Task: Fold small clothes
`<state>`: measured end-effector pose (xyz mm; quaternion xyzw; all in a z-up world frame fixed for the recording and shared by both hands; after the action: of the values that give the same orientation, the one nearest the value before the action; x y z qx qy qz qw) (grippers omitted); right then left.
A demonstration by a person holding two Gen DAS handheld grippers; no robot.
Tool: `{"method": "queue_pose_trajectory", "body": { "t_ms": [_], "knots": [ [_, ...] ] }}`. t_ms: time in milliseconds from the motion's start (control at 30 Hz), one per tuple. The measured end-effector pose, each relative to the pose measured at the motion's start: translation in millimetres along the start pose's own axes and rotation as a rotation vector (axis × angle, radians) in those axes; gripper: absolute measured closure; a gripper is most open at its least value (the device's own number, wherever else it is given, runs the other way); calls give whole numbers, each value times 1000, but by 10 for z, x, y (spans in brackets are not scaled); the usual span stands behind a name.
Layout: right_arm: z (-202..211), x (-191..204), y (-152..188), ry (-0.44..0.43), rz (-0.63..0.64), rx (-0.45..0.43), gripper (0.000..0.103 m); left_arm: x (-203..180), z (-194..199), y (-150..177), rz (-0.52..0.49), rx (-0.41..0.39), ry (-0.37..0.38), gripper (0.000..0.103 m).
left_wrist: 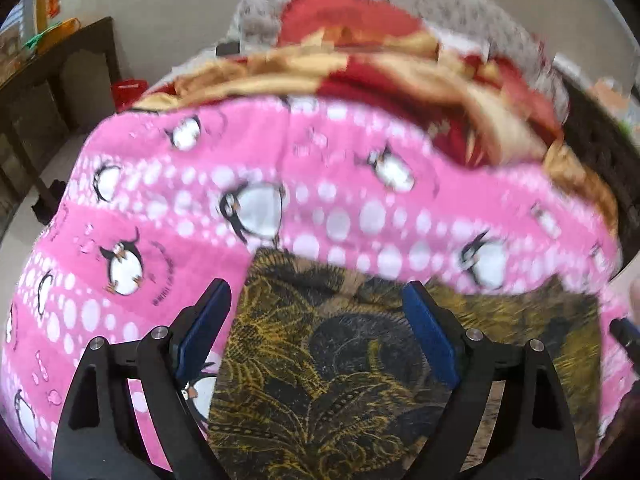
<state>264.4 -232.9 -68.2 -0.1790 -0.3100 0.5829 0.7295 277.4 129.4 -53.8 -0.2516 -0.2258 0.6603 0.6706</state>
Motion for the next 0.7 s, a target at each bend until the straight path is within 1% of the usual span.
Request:
{"method": "queue_pose_trajectory", "body": {
  "t_ms": [67, 100, 167, 200, 233, 267, 333, 367, 433, 467, 567, 600, 700],
  "knots": [
    [125, 57, 72, -11, 33, -44, 0, -38, 115, 63, -9, -42, 23, 15],
    [137, 83, 106, -7, 45, -52, 0, -81, 140, 123, -13, -50, 37, 15],
    [116, 170, 165, 14, 74, -67, 0, -194, 102, 252, -30, -47, 55, 15],
    [77, 209, 188, 25, 79, -70, 0, -258, 44, 294, -40, -46, 46, 15],
    [22, 218, 196, 26, 77, -65, 0, -293, 17, 345, -40, -43, 47, 15],
    [-54, 246, 199, 11, 79, -54, 0, -314, -87, 429, -29, -21, 63, 15],
    [-236, 287, 225, 2, 132, -67, 0, -317, -222, 540, -26, -8, 25, 15],
    [-344, 261, 230, -10, 140, -52, 0, -309, -271, 605, -31, -17, 26, 15],
    [-578, 182, 248, -56, 113, 37, 0, -286, -241, 616, -14, -46, 46, 15],
    [-652, 141, 215, -52, 97, 64, 0, -279, -233, 630, -5, -52, 55, 15],
    [-777, 88, 170, -63, 79, 120, 0, -231, -232, 660, 26, -60, 90, 15],
    [-787, 90, 165, -60, 80, 126, 0, -226, -236, 659, 32, -61, 95, 15],
    [-776, 145, 154, -34, 119, 139, 0, -224, -244, 664, 23, -54, 85, 15]
  ]
}}
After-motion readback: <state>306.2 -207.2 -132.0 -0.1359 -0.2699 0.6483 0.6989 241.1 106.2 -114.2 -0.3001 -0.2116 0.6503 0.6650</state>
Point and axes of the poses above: each gripper's, at about its wrist camera, not at the fingertips, and z roughly against the way its jaws point, x to its left, y to its underside, the point moved 1 cm from there along -z, roughly the way its jaws point, and after that the axes turned 10 degrees about -z, right-handed, at the moved point
